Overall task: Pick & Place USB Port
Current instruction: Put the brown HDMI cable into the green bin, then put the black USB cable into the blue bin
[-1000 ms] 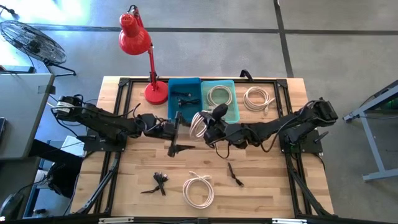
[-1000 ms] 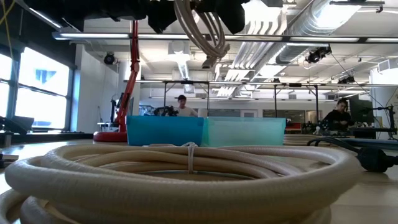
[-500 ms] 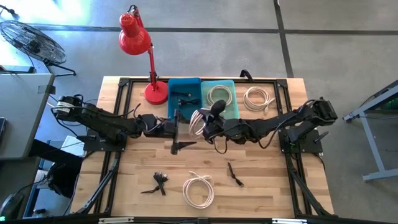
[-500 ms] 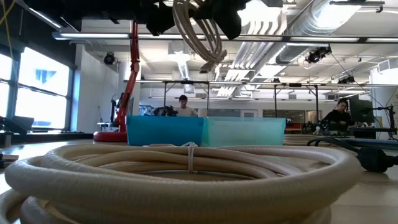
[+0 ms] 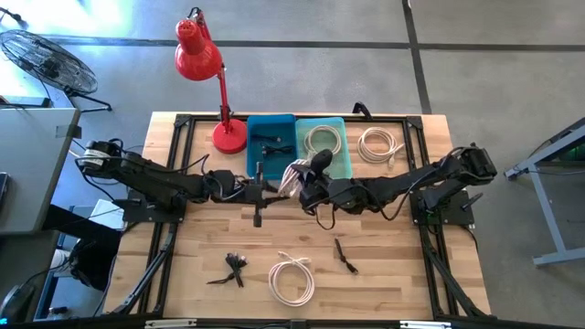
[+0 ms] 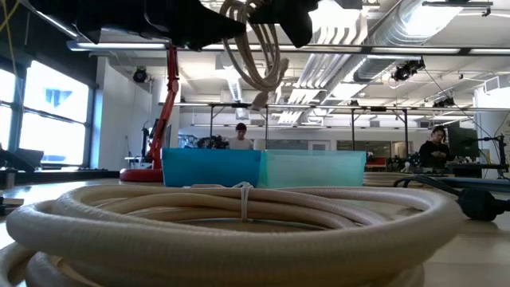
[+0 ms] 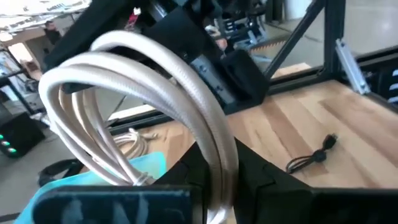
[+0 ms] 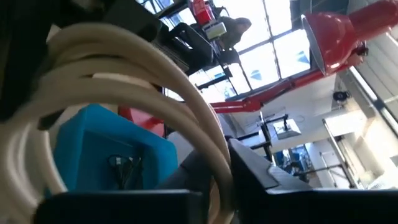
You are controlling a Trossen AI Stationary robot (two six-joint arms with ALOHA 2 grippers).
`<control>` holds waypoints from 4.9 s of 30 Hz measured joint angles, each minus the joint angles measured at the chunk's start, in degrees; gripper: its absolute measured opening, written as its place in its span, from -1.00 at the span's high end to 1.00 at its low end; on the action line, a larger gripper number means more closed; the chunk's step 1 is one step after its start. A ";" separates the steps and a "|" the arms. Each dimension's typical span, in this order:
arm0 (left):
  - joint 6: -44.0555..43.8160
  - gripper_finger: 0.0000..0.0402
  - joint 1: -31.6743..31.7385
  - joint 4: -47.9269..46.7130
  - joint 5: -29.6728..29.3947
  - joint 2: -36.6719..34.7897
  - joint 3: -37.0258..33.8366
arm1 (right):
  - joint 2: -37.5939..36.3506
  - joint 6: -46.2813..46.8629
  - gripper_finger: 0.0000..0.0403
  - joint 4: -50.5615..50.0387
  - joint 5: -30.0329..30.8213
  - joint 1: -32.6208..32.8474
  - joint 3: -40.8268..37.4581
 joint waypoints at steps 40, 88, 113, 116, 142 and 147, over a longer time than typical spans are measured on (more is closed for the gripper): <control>6.75 0.86 -0.11 -9.18 13.54 -1.49 5.73 | -0.17 11.14 0.01 1.61 17.02 11.60 -0.04; 6.00 0.00 0.00 -34.32 -27.45 -1.49 5.81 | -19.70 24.95 0.88 -18.64 6.79 -8.52 -0.04; 1.87 0.00 0.00 -39.82 -15.61 -1.49 5.79 | 4.38 48.87 0.88 -35.38 -39.54 -41.86 0.00; 1.87 0.00 0.00 -40.27 -14.09 -1.49 5.79 | 5.31 50.11 0.84 -35.38 -39.86 -42.56 0.00; 0.38 0.00 0.00 -42.61 -7.46 -1.49 5.78 | -3.41 66.19 -0.12 -39.49 -65.10 -37.23 0.04; 0.38 0.00 0.00 -45.05 -7.03 -1.49 5.77 | -5.21 72.81 -0.06 -46.73 -70.20 -26.90 0.04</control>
